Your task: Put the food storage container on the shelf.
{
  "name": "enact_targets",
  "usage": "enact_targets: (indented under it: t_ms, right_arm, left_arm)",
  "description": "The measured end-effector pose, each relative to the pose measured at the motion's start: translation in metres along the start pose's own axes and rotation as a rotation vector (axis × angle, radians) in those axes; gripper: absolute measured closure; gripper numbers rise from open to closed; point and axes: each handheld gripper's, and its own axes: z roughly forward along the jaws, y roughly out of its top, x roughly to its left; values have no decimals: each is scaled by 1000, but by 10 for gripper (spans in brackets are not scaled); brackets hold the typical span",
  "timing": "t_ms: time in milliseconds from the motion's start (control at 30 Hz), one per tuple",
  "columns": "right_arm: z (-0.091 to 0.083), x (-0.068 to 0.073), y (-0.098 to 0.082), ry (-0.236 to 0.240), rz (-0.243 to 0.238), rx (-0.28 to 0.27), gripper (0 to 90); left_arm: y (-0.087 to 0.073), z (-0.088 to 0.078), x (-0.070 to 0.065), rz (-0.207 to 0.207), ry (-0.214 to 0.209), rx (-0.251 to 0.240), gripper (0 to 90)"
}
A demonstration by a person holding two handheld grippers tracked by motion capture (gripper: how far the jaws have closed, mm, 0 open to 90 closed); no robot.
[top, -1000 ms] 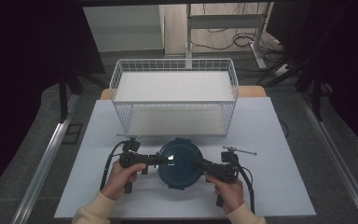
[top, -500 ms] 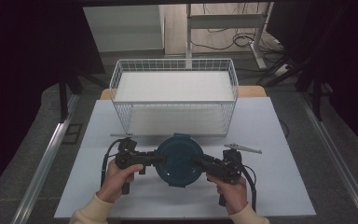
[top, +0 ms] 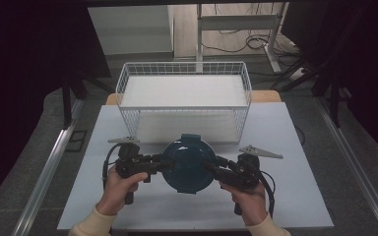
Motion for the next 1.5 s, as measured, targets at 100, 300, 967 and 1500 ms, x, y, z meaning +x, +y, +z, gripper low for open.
enact_targets:
  t_ms: [100,300,967,1500]
  right_arm:
    - [1,-1,5,2,-7,7,378]
    - [4,-2,17,7,-27,13,379]
    - [7,6,67,5,-62,23,379]
    - [7,13,115,25,-107,25,383]
  left_arm:
    - [4,0,0,6,3,-4,429]
    - [12,-1,2,-1,6,-19,429]
    - [54,-10,0,8,1,-58,429]
    - [96,-23,-10,31,16,-89,428]
